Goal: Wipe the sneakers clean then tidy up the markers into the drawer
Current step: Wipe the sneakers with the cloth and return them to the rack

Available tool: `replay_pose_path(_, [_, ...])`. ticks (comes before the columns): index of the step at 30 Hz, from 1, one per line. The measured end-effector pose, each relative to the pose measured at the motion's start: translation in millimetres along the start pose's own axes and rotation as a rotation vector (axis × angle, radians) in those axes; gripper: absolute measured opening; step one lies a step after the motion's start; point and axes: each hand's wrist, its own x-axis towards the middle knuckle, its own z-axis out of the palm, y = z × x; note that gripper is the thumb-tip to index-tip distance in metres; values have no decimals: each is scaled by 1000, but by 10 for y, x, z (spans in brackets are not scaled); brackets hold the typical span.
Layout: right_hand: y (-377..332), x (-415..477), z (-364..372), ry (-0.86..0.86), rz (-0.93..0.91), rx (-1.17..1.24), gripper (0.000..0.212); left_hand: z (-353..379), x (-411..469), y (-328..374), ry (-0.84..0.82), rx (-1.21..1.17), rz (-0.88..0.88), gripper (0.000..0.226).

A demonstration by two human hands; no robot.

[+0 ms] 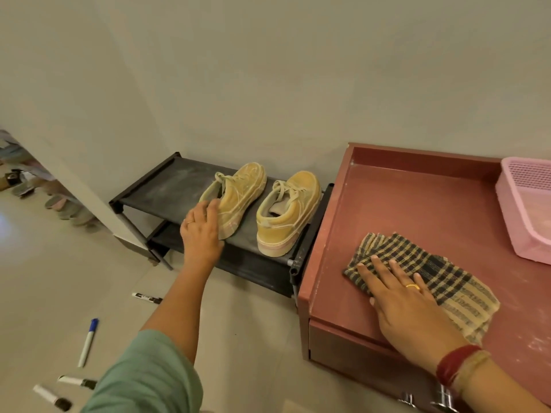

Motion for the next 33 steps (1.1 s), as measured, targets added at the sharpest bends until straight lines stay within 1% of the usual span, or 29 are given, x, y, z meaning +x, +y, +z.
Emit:
replay_pose_path(4, [-21,-8,-5,17,1,-8,55,-103,28,-14,5,22,0,83])
replay_pose_path(8, [74,17,17,62,-34,26,56,-411,25,82,10,-32,-1,82])
replay_pose_path(11, [214,29,46,109,-95,10,56,-857,-21,279,49,-119,-1,83])
replay_pose_path(13, [286,15,59,130,-121,-12,59,-1222,-76,439,88,-179,19,87])
replay_pose_path(16, [323,-48,27,131,-140,-18,62,-1766,-252,758,147,-270,110,90])
replay_pose_path(18, [359,-118,-11,150,-124,68,60,-2051,-447,1031,160,-335,178,92])
replay_pose_path(20, [404,-199,-79,231,-54,291,58,-2227,-647,1309,149,-383,235,95])
replay_pose_path(24, [561,-351,-369,511,272,881,41,-2275,-906,1792,65,-483,340,99])
replay_pose_path(25, [604,-415,-437,579,327,1017,40,-2249,-938,1890,35,-511,371,99])
replay_pose_path(27, [699,-568,-551,728,372,1200,38,-2172,-962,2052,-32,-567,429,100])
replay_pose_path(29, [735,-726,-674,883,377,1320,37,-2117,-964,2178,-115,-608,475,103])
replay_pose_path(30, [752,-780,-724,937,368,1339,36,-2095,-962,2224,-155,-618,500,104])
replay_pose_path(31, [745,-833,-800,976,351,1301,35,-2078,-961,2257,-190,-629,525,104])
replay_pose_path(33, [699,-901,-911,1036,252,1148,37,-2048,-952,2285,-236,-666,567,105])
